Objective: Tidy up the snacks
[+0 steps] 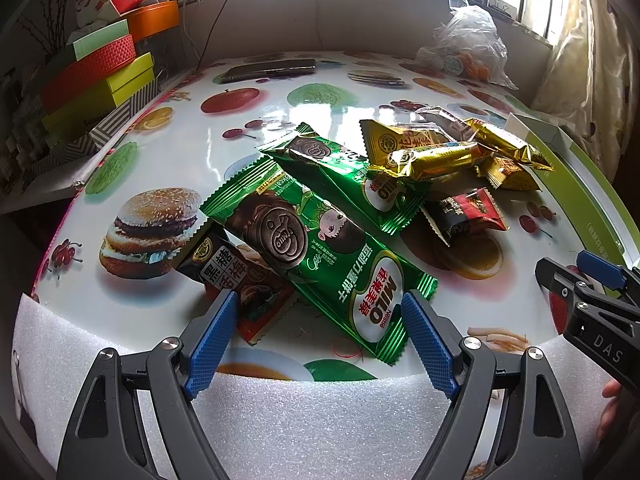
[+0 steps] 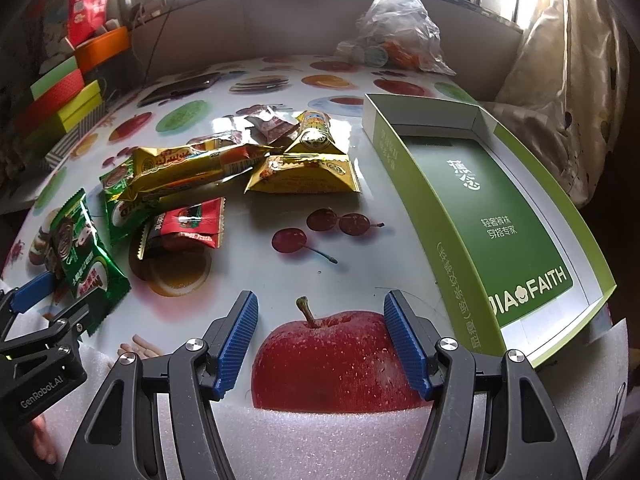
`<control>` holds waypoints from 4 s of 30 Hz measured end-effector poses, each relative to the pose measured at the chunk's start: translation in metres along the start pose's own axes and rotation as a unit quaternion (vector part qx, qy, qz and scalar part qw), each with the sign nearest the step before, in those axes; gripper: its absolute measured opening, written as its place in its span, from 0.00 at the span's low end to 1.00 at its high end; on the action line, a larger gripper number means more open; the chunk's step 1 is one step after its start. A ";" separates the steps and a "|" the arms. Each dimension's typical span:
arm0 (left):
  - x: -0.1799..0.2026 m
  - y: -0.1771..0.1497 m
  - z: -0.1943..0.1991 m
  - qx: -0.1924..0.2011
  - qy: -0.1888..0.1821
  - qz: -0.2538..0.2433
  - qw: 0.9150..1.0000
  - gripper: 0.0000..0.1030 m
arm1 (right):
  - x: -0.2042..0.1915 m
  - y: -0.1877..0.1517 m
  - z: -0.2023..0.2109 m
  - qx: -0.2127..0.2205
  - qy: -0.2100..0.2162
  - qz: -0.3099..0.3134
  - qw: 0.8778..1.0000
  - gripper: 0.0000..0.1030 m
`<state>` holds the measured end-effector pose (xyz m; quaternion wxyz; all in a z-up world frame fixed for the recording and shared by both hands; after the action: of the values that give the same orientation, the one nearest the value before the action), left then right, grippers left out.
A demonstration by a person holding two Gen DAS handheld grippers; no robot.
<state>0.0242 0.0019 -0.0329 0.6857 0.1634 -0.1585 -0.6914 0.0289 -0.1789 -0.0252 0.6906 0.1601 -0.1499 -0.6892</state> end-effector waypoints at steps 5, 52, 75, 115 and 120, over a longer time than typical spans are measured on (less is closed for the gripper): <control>0.000 0.001 0.000 0.000 0.001 0.000 1.000 0.81 | 0.000 0.000 0.000 0.000 0.000 0.000 1.000 0.64; 0.000 0.000 0.000 0.001 0.001 0.000 1.000 0.81 | 0.000 -0.001 0.000 0.001 0.000 -0.001 1.000 0.64; -0.009 0.000 0.008 -0.018 -0.028 -0.020 0.999 0.81 | -0.006 0.003 0.015 0.031 0.001 0.023 0.999 0.64; -0.119 0.011 0.022 -0.018 -0.070 0.066 0.995 0.80 | -0.176 0.025 -0.012 -0.036 0.153 0.274 0.949 0.59; -0.123 0.012 0.021 -0.017 -0.073 0.068 0.995 0.81 | -0.175 0.024 -0.013 -0.026 0.139 0.278 0.950 0.50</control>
<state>0.0266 0.1245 -0.0075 0.7203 0.0900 -0.2066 -0.6561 0.0555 -0.0039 -0.0247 0.8724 0.1884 -0.0735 -0.4449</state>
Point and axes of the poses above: each gripper's, at about its wrist camera, not at the fingertips, and z roughly against the way its jaws point, x to its right, y to its top, the point moved 4 cm from there along -z, roughly the way its jaws point, and after that the axes turned 11 degrees about -x, right-handed, at the moved point
